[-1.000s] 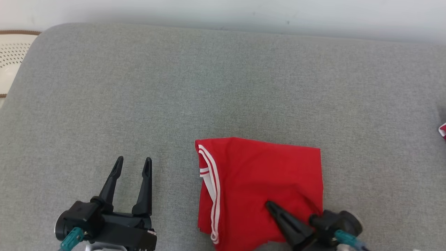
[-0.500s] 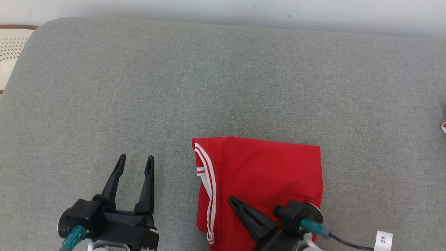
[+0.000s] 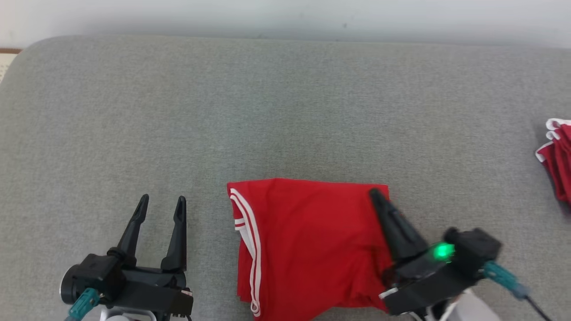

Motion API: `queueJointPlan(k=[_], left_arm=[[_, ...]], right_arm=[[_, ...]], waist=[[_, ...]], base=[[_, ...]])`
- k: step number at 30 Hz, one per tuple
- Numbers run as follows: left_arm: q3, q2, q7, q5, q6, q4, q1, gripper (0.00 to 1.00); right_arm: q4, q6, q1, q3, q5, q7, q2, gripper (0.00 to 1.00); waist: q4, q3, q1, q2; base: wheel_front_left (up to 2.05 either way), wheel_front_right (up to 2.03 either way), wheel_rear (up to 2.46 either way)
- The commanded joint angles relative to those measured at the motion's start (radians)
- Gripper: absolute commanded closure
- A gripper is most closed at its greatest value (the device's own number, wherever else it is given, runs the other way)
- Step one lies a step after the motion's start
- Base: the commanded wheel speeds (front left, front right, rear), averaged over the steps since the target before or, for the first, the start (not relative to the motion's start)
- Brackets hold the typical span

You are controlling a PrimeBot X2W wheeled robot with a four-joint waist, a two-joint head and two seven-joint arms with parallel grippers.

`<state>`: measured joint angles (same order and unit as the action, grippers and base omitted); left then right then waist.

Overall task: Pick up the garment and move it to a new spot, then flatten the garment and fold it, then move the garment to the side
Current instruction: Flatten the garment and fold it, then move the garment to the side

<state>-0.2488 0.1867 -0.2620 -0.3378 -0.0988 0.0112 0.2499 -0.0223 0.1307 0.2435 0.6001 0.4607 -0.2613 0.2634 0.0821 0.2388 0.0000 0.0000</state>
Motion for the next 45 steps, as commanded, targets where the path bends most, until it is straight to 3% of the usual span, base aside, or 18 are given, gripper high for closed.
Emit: queueJointPlan(k=[1, 5, 6, 7, 8, 15, 22, 37, 45], left_arm=[[0.005, 0.010, -0.005, 0.004, -0.002, -0.004, -0.008, 0.00], [0.009, 0.017, -0.005, 0.003, -0.004, -0.011, -0.015, 0.00], [0.012, 0.020, -0.005, 0.000, -0.006, -0.015, -0.019, 0.00], [0.015, 0.022, -0.005, -0.001, -0.007, -0.017, -0.023, 0.00], [0.016, 0.024, -0.005, -0.002, -0.007, -0.020, -0.026, 0.00], [0.025, 0.040, -0.005, 0.000, -0.015, -0.032, -0.053, 0.00], [0.027, 0.052, 0.000, 0.004, -0.026, -0.040, -0.085, 0.00], [0.020, 0.058, 0.009, 0.005, -0.043, -0.053, -0.086, 0.00], [0.007, 0.042, 0.004, 0.002, -0.036, -0.051, -0.061, 0.00]], right_arm=[[0.024, 0.000, -0.023, -0.035, -0.017, -0.003, 0.005, 1.00], [0.085, 0.000, -0.076, -0.163, -0.047, -0.003, 0.006, 1.00], [0.103, 0.000, -0.098, -0.220, -0.063, -0.003, 0.004, 0.52], [0.110, 0.000, -0.107, -0.247, -0.076, -0.003, 0.005, 0.18], [0.117, 0.000, -0.118, -0.273, -0.087, -0.003, 0.002, 0.00], [0.153, 0.000, -0.201, -0.405, -0.177, 0.023, 0.004, 0.00], [0.202, 0.000, -0.308, -0.459, -0.231, 0.068, -0.001, 0.00], [0.242, 0.000, -0.344, -0.473, -0.247, 0.108, -0.019, 0.00], [0.164, 0.000, -0.284, -0.385, -0.207, 0.157, 0.030, 0.00]], waist=[[-0.019, -0.009, 0.0000, 0.0000], [-0.042, -0.020, 0.0000, 0.0000], [-0.051, -0.026, 0.0000, 0.0000], [-0.056, -0.030, 0.0000, 0.0000], [-0.059, -0.033, 0.0000, 0.0000], [-0.074, -0.064, 0.0000, 0.0000], [-0.077, -0.091, 0.0000, 0.0000], [-0.051, -0.090, 0.0000, 0.0000], [0.017, -0.060, 0.0000, 0.0000]], base=[[0.00, 0.00, 0.00], [0.00, 0.00, 0.00], [0.00, 0.00, 0.00], [0.00, 0.00, 0.00], [0.00, 0.00, 0.00], [0.00, 0.00, 0.00], [0.00, 0.00, 0.00], [0.00, 0.00, 0.00], [0.00, 0.00, 0.00]])
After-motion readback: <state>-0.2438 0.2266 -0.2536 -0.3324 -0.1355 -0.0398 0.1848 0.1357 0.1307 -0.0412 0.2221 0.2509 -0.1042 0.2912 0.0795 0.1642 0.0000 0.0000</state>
